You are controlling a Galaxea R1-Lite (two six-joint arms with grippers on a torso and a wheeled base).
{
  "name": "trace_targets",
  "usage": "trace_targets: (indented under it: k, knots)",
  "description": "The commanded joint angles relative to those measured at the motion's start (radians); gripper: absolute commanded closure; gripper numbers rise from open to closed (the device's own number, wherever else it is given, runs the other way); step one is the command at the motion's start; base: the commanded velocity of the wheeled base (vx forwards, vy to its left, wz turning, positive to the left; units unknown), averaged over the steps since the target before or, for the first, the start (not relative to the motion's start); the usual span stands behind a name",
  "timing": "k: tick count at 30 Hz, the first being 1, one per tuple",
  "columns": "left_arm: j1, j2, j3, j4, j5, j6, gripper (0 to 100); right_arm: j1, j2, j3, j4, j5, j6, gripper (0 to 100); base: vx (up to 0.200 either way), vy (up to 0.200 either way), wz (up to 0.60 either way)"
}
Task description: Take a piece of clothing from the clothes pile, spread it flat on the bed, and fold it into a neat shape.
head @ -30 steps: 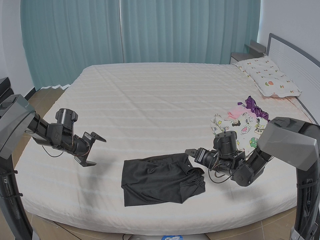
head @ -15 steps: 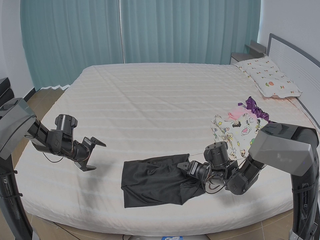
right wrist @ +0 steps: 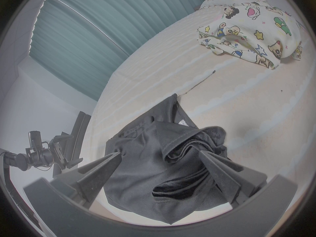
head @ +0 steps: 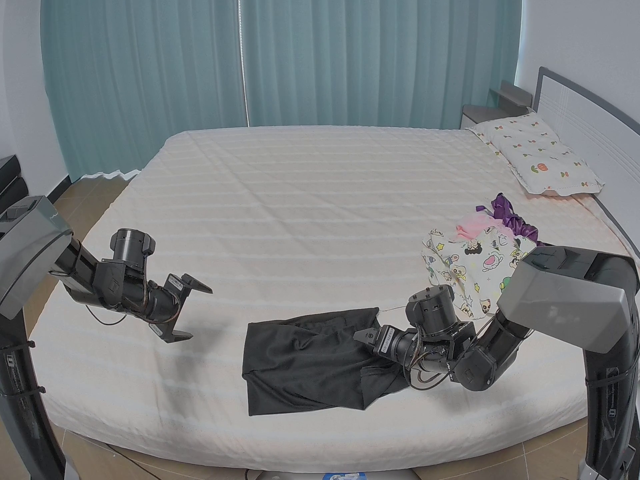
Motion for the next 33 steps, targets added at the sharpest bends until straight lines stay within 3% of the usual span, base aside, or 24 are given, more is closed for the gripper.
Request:
trace_targets:
  k: [1,10,23,24,33]
  knots:
    - [0.000,0.003,0.000,0.000,0.000,0.000,0,0.007,-0.005,0.001,0.001,0.000,0.000,0,0.000,0.000,0.00]
    - [0.000,0.003,-0.001,0.000,0.001,0.000,0,0.020,0.009,-0.019,0.038,0.029,0.036,0,0.000,0.000,0.00]
    - [-0.001,0.006,-0.007,0.000,0.001,0.000,0,0.014,0.078,-0.131,0.063,0.015,0.051,0,0.000,0.000,0.00]
    - [-0.001,0.008,-0.007,0.000,0.001,0.000,0,0.014,0.081,-0.147,0.081,0.014,0.053,100,0.000,0.000,0.00]
    - [-0.004,0.009,-0.006,-0.029,0.053,-0.011,0,0.007,0.079,-0.189,0.135,-0.054,0.050,100,0.000,0.000,0.00]
